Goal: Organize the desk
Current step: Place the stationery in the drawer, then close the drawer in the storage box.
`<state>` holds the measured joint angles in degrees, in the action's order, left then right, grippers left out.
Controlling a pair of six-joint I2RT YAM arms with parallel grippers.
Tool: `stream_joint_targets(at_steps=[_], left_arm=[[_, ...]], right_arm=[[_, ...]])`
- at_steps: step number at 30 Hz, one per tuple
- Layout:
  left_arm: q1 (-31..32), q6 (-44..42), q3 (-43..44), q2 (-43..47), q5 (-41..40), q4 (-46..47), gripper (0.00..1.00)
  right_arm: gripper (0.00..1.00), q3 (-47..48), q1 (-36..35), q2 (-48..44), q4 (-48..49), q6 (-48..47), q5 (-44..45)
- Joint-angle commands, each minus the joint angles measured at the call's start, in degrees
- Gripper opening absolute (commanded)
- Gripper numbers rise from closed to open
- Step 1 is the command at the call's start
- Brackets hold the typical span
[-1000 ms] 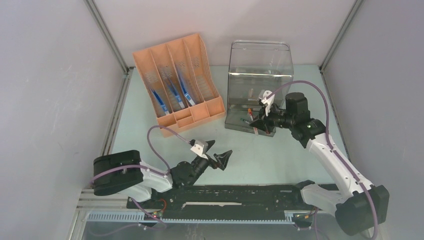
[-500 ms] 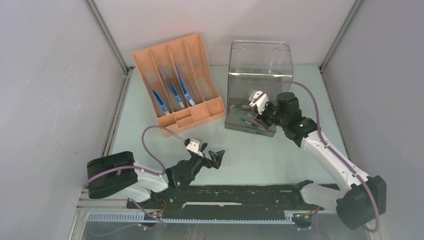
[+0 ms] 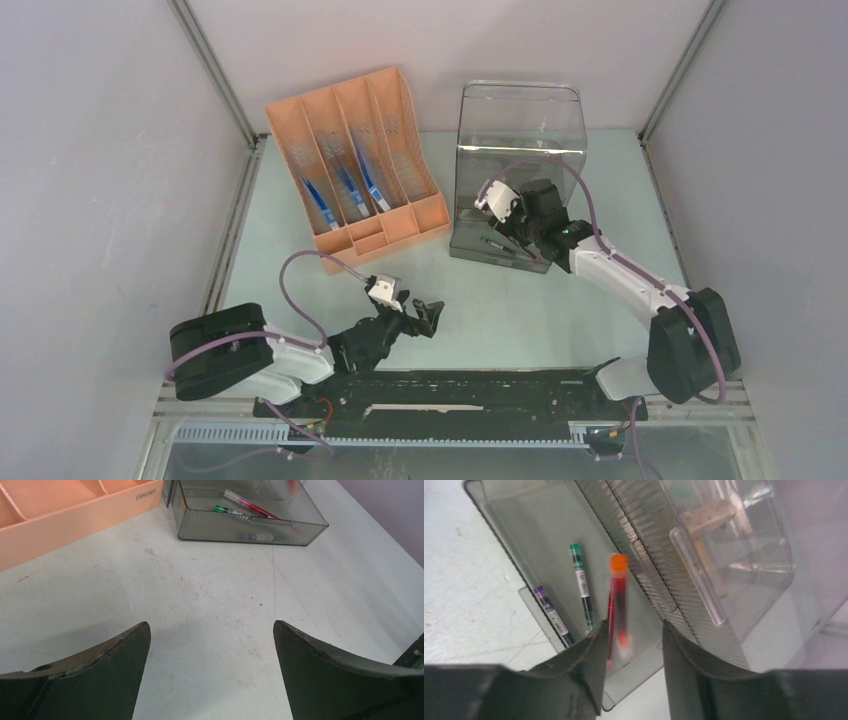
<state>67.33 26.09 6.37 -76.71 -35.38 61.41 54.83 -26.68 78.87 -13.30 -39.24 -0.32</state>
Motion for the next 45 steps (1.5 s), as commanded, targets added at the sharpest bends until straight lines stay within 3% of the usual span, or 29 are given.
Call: stream_joint_targets(at_steps=[1, 4, 8, 17, 27, 32, 35, 45], left_arm=[[-0.5, 1.0, -0.3, 2.0, 0.8, -0.2, 0.99], [-0.7, 1.1, -0.3, 2.5, 1.3, -0.6, 0.98], [-1.0, 1.4, -0.2, 3.3, 2.0, -0.8, 0.98], [-1.4, 2.0, 0.3, 4.6, 2.3, -2.4, 0.99], [-1.6, 2.7, 0.3, 5.6, 1.9, -3.9, 0.99], [-1.7, 2.7, 0.2, 6.0, 1.6, -4.6, 0.99], [-1.7, 2.8, 0.1, 6.1, 1.4, -4.9, 0.98], [-1.8, 3.4, -1.0, 6.7, 0.8, -5.0, 0.99]], right_arm=[[0.58, 2.1, -0.4, 2.4, 1.6, 1.4, 5.0], [0.64, 2.1, -0.4, 2.0, -0.3, 2.7, 2.6], [0.65, 2.1, -0.4, -0.2, -3.0, 4.0, -3.7], [0.63, 2.1, -0.8, -5.0, -13.2, 1.0, -31.5], [0.61, 2.1, -2.8, -3.0, -19.7, -7.0, -39.9], [0.60, 2.1, -4.6, 0.1, -21.2, -11.8, -36.5], [0.52, 2.1, -6.0, 2.9, -20.6, -12.5, -32.0], [0.07, 2.1, -10.5, 14.6, -9.9, -10.0, -2.0]])
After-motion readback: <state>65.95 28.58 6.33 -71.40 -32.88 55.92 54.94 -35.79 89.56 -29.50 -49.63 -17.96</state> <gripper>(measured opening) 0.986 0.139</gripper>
